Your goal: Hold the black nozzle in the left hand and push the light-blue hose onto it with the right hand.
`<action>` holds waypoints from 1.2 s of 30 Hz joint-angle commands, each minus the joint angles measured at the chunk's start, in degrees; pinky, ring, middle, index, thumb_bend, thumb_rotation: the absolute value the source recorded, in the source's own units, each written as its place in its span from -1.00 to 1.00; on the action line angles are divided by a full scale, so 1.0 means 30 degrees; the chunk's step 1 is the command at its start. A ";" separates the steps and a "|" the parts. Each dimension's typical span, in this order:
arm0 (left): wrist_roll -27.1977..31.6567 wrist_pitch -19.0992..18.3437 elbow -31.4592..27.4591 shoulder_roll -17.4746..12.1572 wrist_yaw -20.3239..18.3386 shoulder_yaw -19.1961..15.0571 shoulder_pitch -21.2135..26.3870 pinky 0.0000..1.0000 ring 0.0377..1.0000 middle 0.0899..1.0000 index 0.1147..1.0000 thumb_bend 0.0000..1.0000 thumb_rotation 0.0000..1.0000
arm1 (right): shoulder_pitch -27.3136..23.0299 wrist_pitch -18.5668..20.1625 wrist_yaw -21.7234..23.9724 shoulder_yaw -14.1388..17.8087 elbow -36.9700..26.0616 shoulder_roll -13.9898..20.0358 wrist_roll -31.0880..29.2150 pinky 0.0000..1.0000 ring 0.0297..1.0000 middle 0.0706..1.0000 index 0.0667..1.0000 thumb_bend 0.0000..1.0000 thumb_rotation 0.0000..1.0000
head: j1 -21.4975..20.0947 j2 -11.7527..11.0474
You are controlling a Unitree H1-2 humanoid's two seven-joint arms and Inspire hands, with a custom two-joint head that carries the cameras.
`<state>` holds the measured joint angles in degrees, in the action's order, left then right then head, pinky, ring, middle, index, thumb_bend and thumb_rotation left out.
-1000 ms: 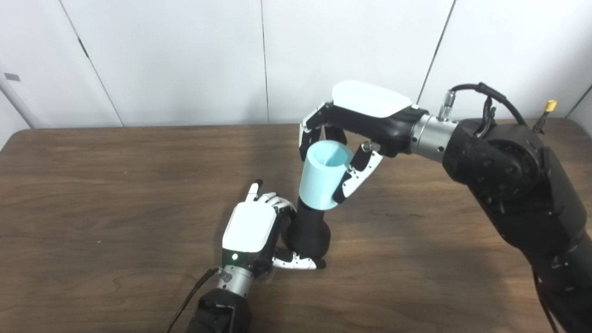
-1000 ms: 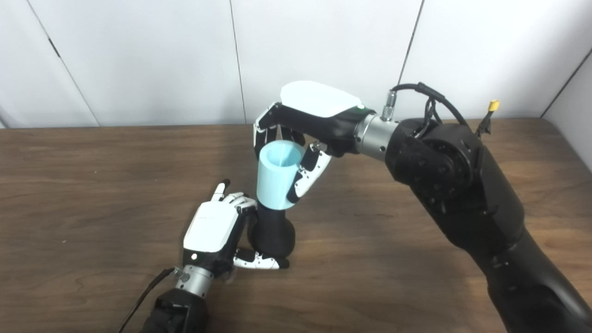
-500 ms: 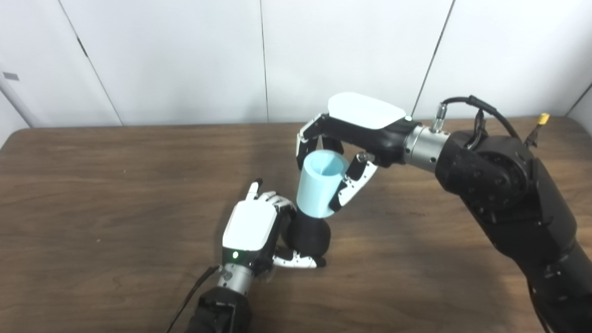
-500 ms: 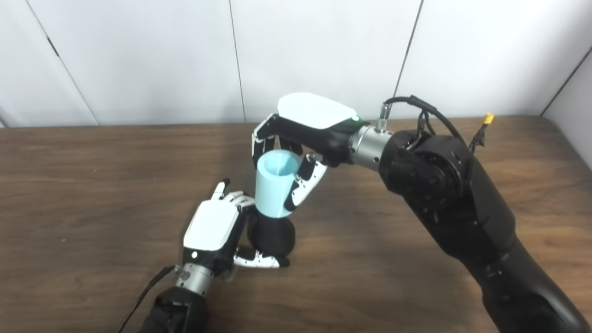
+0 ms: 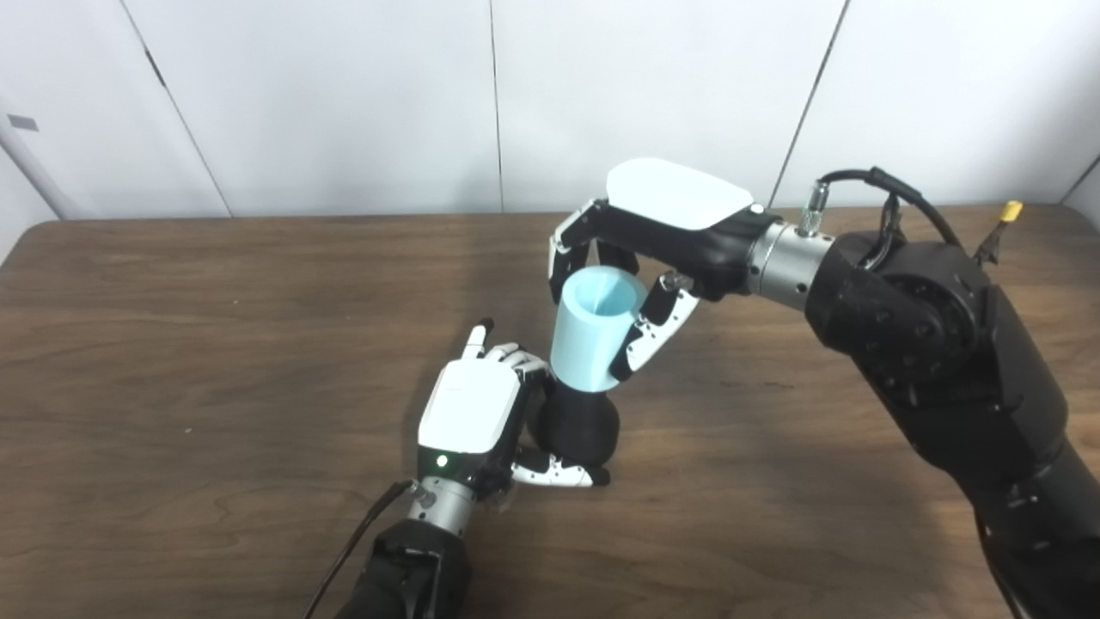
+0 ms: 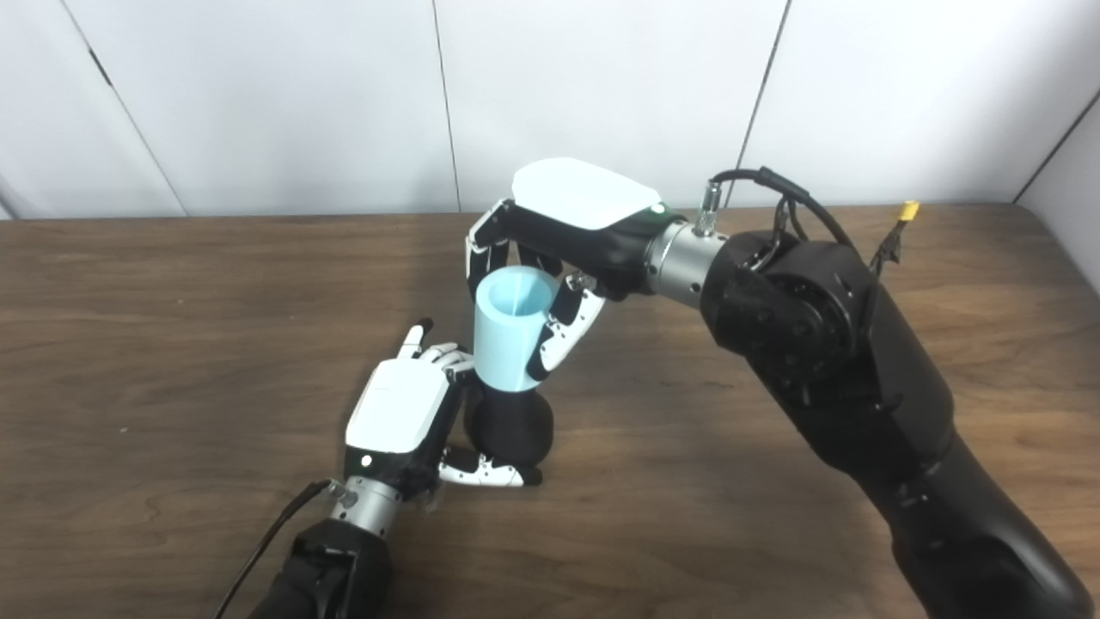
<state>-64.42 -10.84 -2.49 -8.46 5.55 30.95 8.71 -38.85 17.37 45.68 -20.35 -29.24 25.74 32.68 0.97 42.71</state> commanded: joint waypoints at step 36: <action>-0.0638 0.0269 -0.0116 -0.0107 -0.0649 0.0322 -0.0270 1.00 0.59 0.32 -0.17 0.05 -0.90 | -0.1046 -0.0137 0.1587 -0.0058 -0.0667 0.0302 0.1769 -0.44 -0.21 0.03 -0.09 -0.02 -1.00 | -0.0375 0.0251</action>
<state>-65.62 -10.79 -2.90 -8.50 4.59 31.15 8.71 -39.96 16.66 49.74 -21.09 -29.62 25.17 37.30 -0.09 43.42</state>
